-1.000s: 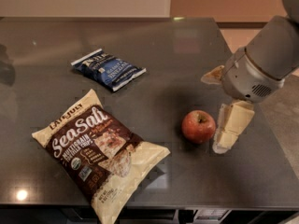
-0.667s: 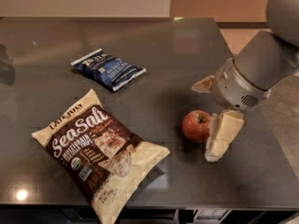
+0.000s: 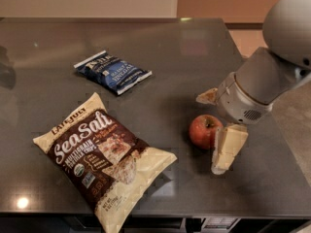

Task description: Move apple near blue chip bag

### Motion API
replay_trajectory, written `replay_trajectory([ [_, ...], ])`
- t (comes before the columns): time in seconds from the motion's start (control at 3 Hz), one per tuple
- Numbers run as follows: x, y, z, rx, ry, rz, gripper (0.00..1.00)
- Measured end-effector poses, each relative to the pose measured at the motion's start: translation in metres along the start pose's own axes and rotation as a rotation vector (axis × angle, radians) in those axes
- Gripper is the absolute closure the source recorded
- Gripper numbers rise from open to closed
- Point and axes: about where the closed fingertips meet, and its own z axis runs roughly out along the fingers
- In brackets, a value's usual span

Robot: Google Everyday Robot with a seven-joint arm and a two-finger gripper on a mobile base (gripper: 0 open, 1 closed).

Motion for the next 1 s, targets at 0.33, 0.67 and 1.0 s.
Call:
replay_trajectory([
  [0.33,0.006,-0.005,0.003,0.008,0.008,-0.001,0.14],
  [0.67,0.007,-0.008,0.004,0.001,0.004,0.003,0.35],
  [1.0,0.003,-0.015,0.001,-0.006,0.008,0.014,0.58],
])
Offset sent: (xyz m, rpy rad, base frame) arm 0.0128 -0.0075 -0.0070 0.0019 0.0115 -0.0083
